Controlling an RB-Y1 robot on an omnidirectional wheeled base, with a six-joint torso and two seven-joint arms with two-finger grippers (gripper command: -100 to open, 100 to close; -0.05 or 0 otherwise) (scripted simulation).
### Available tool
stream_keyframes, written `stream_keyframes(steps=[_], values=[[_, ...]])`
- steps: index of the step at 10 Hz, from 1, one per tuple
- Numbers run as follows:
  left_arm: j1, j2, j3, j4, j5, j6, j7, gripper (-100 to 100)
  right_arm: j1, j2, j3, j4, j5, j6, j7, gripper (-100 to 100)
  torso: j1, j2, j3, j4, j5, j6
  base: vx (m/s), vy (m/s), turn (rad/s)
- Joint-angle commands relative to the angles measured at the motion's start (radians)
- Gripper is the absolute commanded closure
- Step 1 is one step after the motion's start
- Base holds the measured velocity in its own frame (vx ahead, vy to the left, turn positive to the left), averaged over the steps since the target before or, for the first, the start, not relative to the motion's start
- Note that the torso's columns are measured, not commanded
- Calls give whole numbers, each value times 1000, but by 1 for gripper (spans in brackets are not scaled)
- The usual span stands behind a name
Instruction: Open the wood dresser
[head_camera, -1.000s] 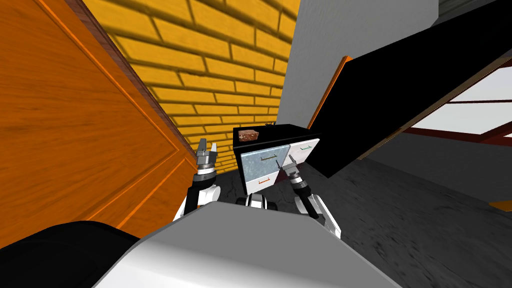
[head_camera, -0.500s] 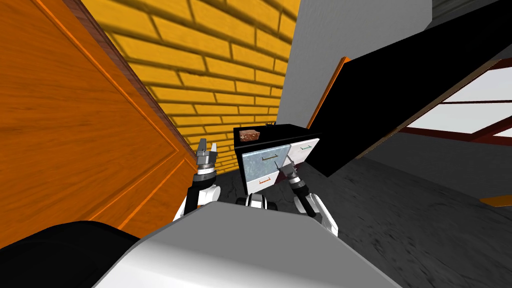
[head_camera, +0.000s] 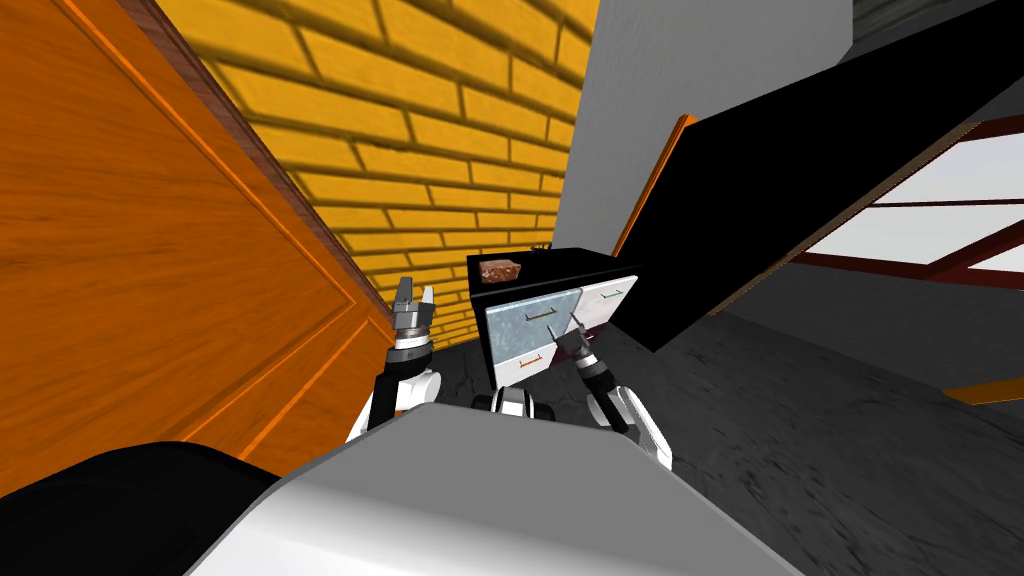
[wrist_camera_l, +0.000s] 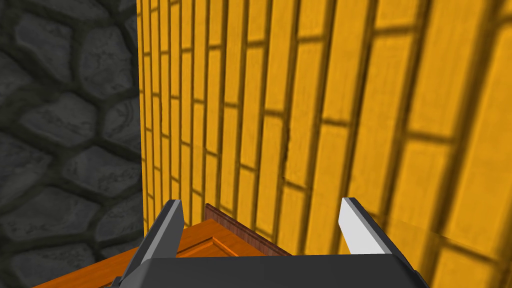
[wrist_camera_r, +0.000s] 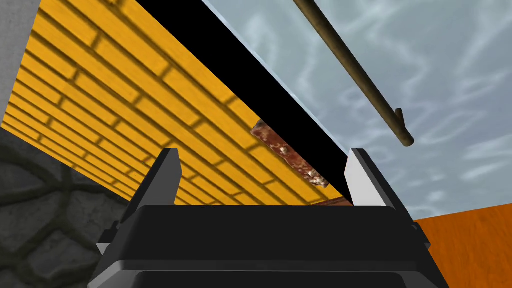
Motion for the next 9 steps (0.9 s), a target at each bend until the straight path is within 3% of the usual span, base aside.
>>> stream_keyframes(steps=[1, 9], values=[[0, 0, 0, 0, 0, 0, 0, 0, -10, 5, 0, 20, 15, -5, 63, -100, 0, 0, 0, 0, 0, 0, -2, 21, 5], [0, 0, 0, 0, 0, 0, 0, 0, -41, 34, 3, 107, 127, -27, 280, -100, 0, 0, 0, 0, 0, 0, -3, 28, -26]])
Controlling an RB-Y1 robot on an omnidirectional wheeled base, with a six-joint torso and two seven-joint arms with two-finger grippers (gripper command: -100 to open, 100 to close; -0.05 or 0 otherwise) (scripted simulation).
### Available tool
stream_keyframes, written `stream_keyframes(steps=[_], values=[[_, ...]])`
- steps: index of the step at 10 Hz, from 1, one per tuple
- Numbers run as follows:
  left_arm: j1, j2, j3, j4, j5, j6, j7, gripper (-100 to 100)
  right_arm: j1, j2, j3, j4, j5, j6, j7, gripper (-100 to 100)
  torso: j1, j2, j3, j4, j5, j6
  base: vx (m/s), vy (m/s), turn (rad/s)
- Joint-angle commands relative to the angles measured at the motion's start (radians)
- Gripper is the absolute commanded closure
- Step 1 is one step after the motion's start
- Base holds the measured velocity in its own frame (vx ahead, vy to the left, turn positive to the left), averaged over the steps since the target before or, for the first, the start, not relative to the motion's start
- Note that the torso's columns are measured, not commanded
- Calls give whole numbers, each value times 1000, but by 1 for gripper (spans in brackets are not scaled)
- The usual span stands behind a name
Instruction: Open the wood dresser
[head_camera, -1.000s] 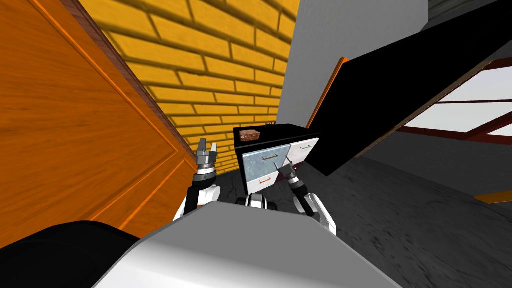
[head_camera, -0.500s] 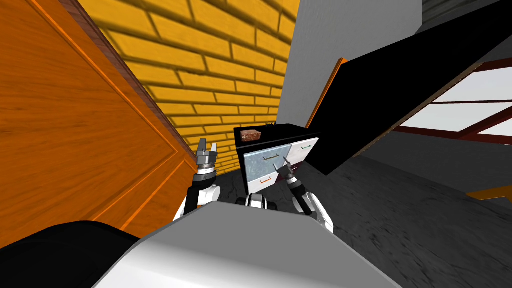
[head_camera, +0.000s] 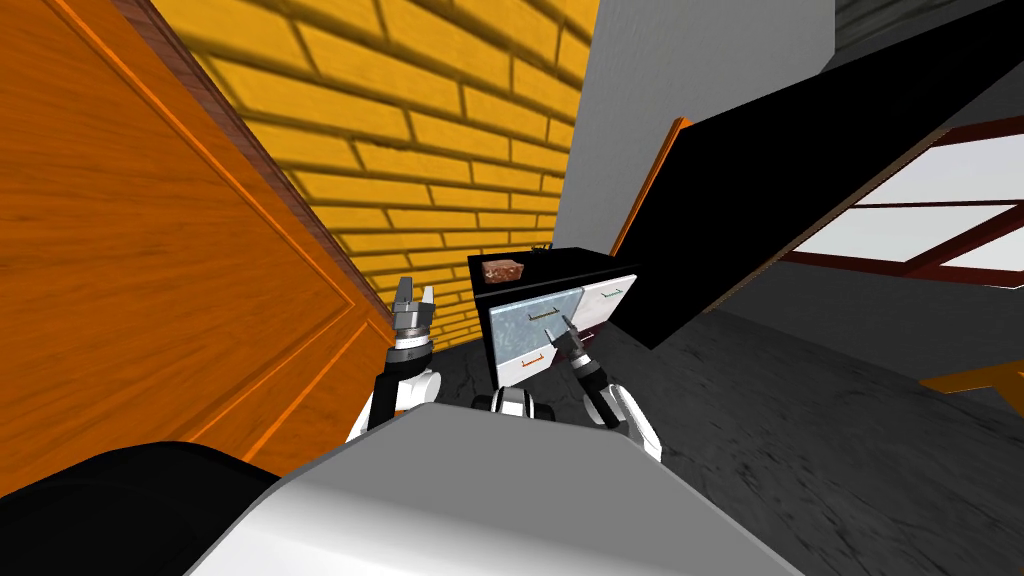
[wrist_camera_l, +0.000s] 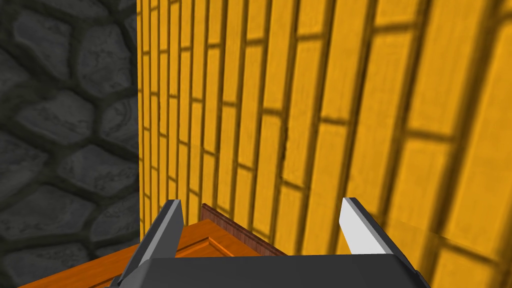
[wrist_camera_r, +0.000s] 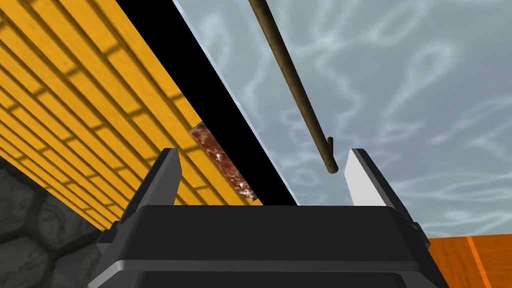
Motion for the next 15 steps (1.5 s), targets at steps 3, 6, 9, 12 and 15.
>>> stream_keyframes(steps=[3, 6, 9, 12, 15], values=[[0, 0, 0, 0, 0, 0, 0, 0, -14, 23, 1, 44, 54, -13, 129, -100, 0, 0, 0, 0, 0, 0, -5, 31, -20], [0, 0, 0, 0, 0, 0, 0, 0, -26, 52, 2, 78, 98, -22, 211, -100, -1, 0, 0, 0, 0, 0, -6, 28, -23], [0, 0, 0, 0, 0, 0, 0, 0, -36, 91, 3, 106, 134, -29, 290, -100, 0, 0, 0, 0, 0, 0, -5, 27, -24], [0, 0, 0, 0, 0, 0, 0, 0, -43, 141, 3, 127, 161, -35, 363, -100, 0, 0, 0, 0, 0, 0, -4, 24, -19], [0, 0, 0, 0, 0, 0, 0, 0, -49, 224, 4, 144, 184, -39, 414, -100, 0, 0, 0, 0, 0, 0, -4, 24, -16]])
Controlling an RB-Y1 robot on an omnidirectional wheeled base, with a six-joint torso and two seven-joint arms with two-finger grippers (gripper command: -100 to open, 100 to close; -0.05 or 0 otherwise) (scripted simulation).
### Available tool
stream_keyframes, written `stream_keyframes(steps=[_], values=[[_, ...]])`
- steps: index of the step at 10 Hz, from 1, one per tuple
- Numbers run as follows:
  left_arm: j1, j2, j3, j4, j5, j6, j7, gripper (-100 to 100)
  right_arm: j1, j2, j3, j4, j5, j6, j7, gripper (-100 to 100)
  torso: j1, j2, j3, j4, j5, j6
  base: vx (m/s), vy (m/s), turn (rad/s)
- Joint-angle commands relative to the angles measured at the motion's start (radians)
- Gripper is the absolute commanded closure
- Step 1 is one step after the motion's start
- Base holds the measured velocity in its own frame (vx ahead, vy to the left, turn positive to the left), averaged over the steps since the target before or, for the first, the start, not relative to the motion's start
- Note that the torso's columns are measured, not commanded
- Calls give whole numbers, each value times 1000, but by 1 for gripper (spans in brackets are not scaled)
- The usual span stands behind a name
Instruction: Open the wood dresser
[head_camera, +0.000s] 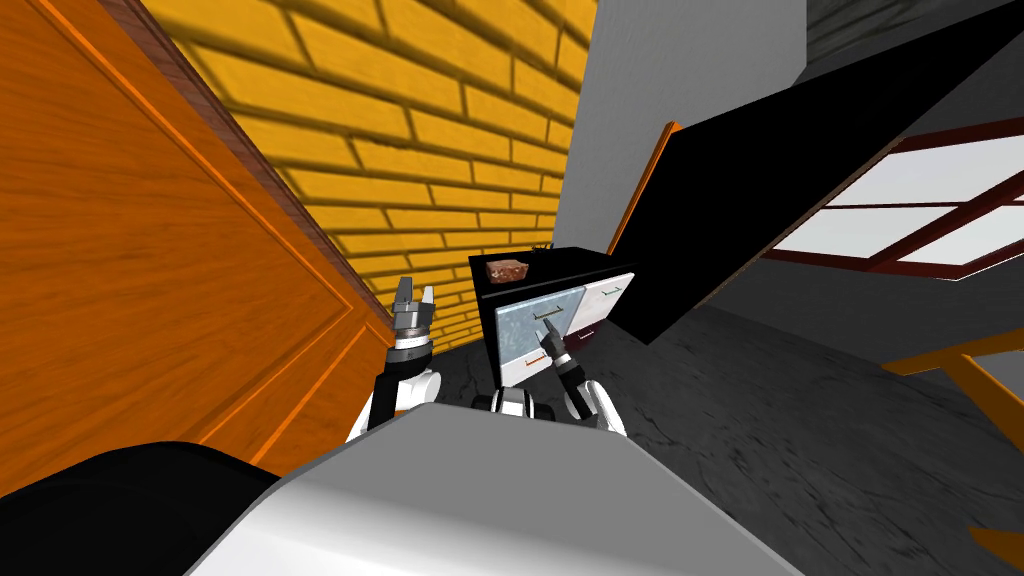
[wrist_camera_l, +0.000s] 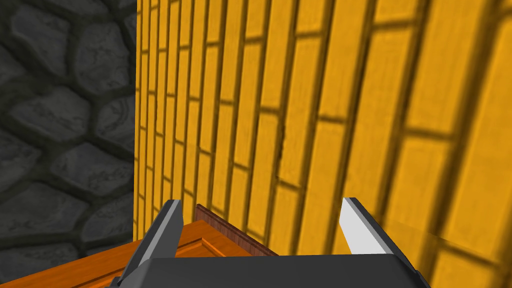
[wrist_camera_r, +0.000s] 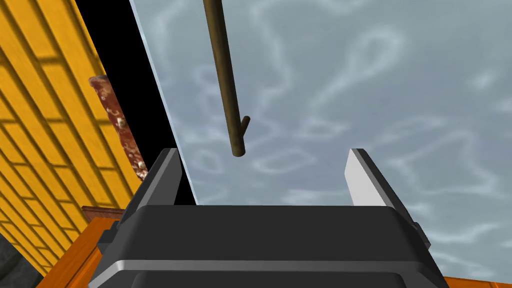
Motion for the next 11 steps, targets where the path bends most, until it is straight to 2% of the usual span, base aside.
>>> stream_keyframes(steps=[1, 2, 3, 5, 6, 7, 8, 9, 10, 11], values=[[0, 0, 0, 0, 0, 0, 0, 0, 0, 60, 0, 8, 13, -4, 31, -100, 0, 0, 0, 0, 0, 0, -2, 14, -6], [0, 0, 0, 0, 0, 0, 0, 0, 5, 47, 1, 1, 11, -4, 24, -100, -1, 0, 0, 0, 0, 0, -1, 7, 0], [0, 0, 0, 0, 0, 0, 0, 0, -12, 50, 3, -7, 21, 29, 13, -100, -1, 0, 0, 0, 0, 0, 13, 6, 91], [0, 0, 0, 0, 0, 0, 0, 0, -25, 50, 4, -13, 28, 55, 3, -100, 0, -1, -1, 0, 0, 0, 21, 8, 96], [0, 0, 0, 0, 0, 0, 0, 0, -24, 52, 1, -4, 24, 41, 11, -100, 0, -1, 0, 0, 0, 0, 9, 4, 10], [0, 0, 0, 0, 0, 0, 0, 0, -5, 49, 2, -3, 17, 16, 19, 100, 0, 1, 0, 0, 0, 0, -13, -4, -121], [0, 0, 0, 0, 0, 0, 0, 0, 2, 49, 2, 0, 13, 2, 24, 100, -1, 2, 1, 0, 0, 1, -20, -6, -129], [0, 0, 0, 0, 0, 0, 0, 0, -7, 49, 1, 1, 16, 15, 19, 100, -1, 2, 1, 0, 0, 0, -9, -3, -20], [0, 0, 0, 0, 0, 0, 0, 0, -7, 3, 1, 1, 16, 13, 20, -100, 0, 0, 0, 0, 0, 0, 0, 0, 0], [0, 0, 0, 0, 0, 0, 0, 0, -7, -26, 1, 0, 16, 14, 19, -100, 0, -1, 0, 0, 0, 0, 0, 0, 0]])
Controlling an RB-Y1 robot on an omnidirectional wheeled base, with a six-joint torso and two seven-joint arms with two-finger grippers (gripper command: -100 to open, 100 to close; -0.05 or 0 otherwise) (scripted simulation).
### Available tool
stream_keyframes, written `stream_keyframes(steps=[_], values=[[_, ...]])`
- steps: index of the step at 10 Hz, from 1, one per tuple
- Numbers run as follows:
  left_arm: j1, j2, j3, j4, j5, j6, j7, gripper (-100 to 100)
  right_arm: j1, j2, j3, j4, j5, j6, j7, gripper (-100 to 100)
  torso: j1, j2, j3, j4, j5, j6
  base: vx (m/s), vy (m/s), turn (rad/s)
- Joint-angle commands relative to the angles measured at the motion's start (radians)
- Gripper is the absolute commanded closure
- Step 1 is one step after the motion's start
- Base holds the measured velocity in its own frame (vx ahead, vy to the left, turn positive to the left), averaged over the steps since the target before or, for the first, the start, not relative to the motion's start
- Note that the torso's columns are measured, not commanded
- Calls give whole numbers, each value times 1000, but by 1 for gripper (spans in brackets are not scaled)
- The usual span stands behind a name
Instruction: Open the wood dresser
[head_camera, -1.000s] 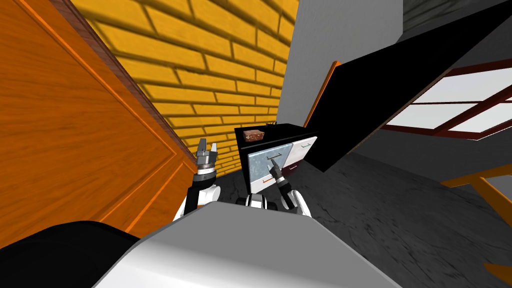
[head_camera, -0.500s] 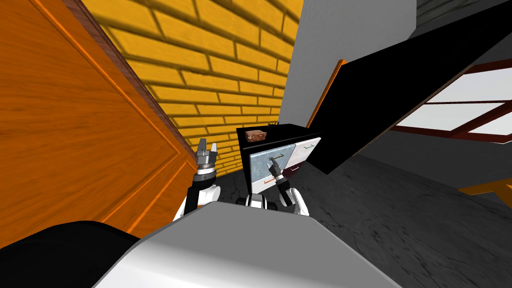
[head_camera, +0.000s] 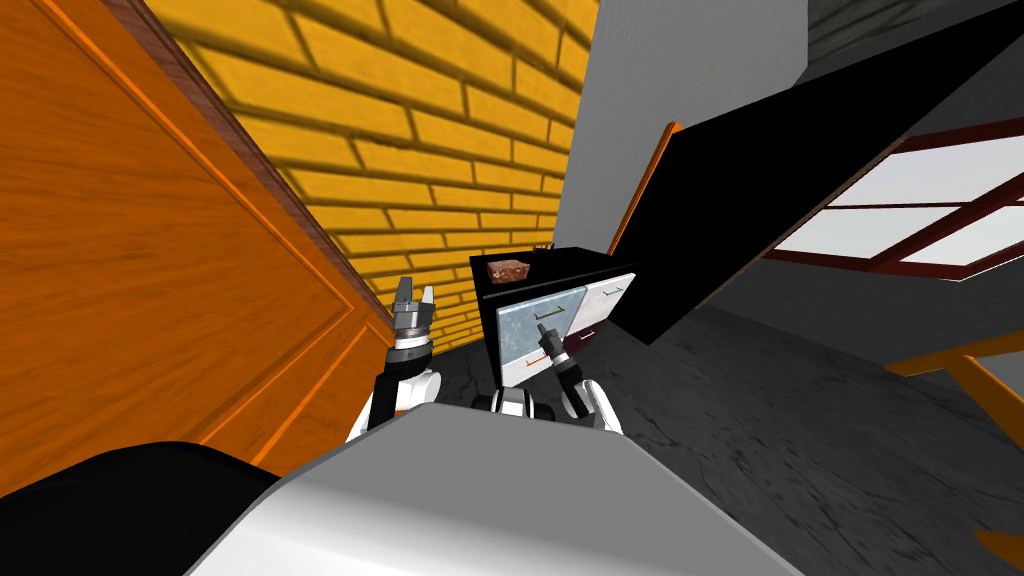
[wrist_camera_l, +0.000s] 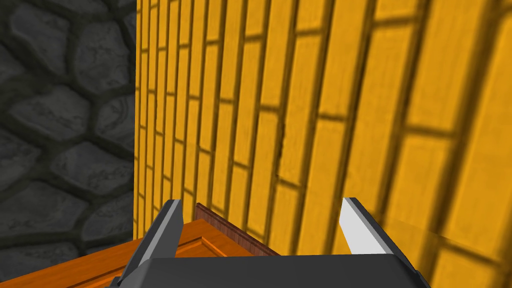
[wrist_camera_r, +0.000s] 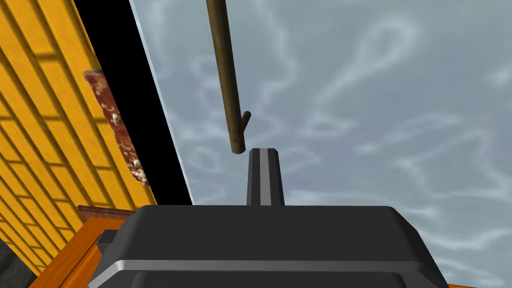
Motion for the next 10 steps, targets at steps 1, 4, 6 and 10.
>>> stream_keyframes(steps=[1, 4, 6, 10], values=[[0, 0, 0, 0, 0, 0, 0, 0, -9, -78, -4, 6, -1, 1, -1, -100, 0, 0, 0, 0, 0, 0, 0, 0, 0], [0, 0, 0, 0, 0, 0, 0, 0, -12, -144, -3, 2, 3, 8, -7, -100, 0, 1, 0, 0, 0, 0, -1, -2, 1], [0, 0, 0, 0, 0, 0, 0, 0, -38, -139, -1, -28, 26, 54, -41, -100, -1, 1, 1, 0, 0, 0, -19, -38, 34], [0, 0, 0, 0, 0, 0, 0, 0, -45, -50, 0, -37, 32, 66, -49, -100, 2, 0, 0, 0, 0, 0, -9, -22, 4]])
